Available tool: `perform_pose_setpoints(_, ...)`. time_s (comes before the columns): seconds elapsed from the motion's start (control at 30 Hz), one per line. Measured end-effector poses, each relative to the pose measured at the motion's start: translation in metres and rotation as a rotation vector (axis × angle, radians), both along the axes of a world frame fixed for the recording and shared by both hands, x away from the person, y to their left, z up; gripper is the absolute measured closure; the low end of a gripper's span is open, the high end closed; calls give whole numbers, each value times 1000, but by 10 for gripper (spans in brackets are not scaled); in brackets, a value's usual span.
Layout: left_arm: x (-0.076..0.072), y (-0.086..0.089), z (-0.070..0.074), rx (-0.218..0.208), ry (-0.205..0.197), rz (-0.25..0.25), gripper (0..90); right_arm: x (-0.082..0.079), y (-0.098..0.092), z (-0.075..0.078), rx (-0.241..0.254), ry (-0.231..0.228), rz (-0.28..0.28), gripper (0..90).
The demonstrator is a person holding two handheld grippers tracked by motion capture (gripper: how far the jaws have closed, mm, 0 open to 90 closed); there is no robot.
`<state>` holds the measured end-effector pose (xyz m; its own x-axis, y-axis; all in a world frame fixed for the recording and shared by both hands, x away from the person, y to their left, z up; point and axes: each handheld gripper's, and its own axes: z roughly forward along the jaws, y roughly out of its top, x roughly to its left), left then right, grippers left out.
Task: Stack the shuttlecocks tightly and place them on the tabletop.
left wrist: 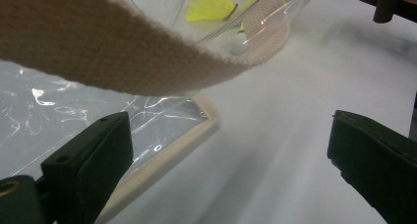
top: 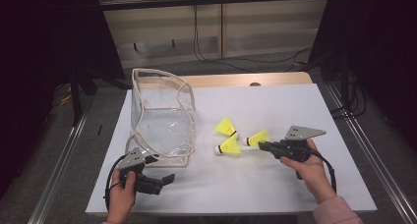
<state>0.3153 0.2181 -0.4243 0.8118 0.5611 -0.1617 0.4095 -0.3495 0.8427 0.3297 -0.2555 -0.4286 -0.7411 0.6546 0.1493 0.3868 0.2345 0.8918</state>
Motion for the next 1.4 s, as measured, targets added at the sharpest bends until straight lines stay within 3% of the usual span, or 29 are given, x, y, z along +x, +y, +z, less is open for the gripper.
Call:
perform_pose_setpoints(0.23, 0, 0, 0, 8, 1, 3, 33, 2, 5, 0, -3, -1, 9, 895)
perform_pose_setpoints(0.27, -1, 0, 0, 3, 17, 2, 33, 2, 6, 0, -3, 0, 12, 895)
perform_pose_setpoints(0.3, 0, 0, 0, 6, 1, 2, 33, 2, 7, 0, -6, 2, 13, 895)
perform_pose_setpoints(0.73, 0, 0, 0, 10, 2, 4, 33, 5, 16, -2, -19, 7, 28, 895)
perform_pose_setpoints(0.77, 0, 0, -1, -6, 0, 2, 33, 5, 16, -2, -18, 10, 26, 894)
perform_pose_setpoints(1.33, 0, 0, 0, 8, 1, 1, 33, 5, 24, -3, -18, 11, 43, 894)
perform_pose_setpoints(1.4, -1, -1, 0, -7, 3, 6, 33, 5, 25, -3, -27, 12, 43, 894)
